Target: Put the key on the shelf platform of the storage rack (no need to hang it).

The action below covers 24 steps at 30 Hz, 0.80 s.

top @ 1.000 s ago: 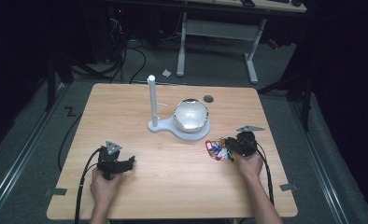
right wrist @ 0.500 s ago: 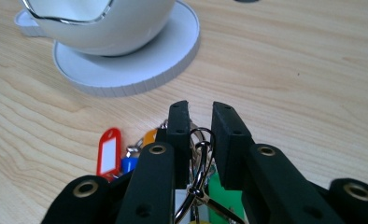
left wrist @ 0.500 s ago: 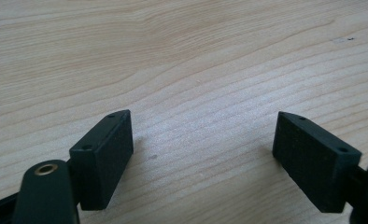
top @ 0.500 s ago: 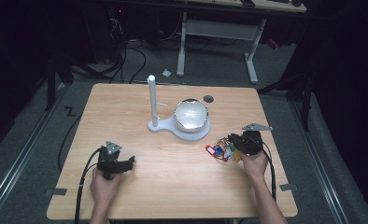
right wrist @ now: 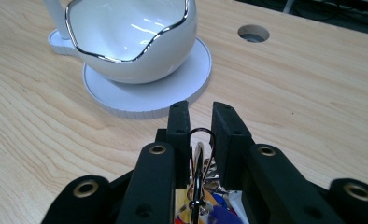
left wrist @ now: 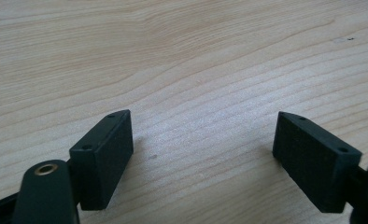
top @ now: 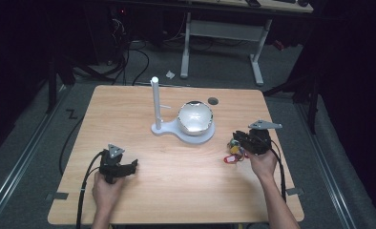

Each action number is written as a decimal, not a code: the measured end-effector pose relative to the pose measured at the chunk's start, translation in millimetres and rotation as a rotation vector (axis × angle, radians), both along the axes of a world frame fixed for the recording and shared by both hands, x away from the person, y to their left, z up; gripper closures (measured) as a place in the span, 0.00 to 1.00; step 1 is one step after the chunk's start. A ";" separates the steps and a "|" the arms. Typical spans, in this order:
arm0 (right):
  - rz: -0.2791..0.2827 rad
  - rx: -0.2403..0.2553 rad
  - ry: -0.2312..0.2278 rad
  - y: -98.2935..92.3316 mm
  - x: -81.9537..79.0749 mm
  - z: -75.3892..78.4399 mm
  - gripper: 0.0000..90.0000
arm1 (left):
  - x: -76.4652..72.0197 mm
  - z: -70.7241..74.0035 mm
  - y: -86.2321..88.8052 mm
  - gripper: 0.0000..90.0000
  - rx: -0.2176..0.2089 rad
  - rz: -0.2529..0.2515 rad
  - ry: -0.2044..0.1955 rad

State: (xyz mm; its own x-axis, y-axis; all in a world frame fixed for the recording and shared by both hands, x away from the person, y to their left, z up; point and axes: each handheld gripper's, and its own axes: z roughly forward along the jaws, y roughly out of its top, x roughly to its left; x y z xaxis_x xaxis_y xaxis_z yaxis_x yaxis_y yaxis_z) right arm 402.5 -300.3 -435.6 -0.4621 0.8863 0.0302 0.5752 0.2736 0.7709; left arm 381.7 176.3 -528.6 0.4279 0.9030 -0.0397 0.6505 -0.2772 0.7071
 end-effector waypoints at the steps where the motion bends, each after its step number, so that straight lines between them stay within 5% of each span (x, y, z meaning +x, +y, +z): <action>1: 0.000 0.000 0.000 0.0 0.0 0.0 0.87 | 0.0 0.0 0.0 0.23 0.000 0.000 0.000; 24: 0.035 0.018 -0.071 -1.2 -3.1 36.4 0.87 | 0.0 0.0 -0.1 0.23 -0.001 0.001 0.000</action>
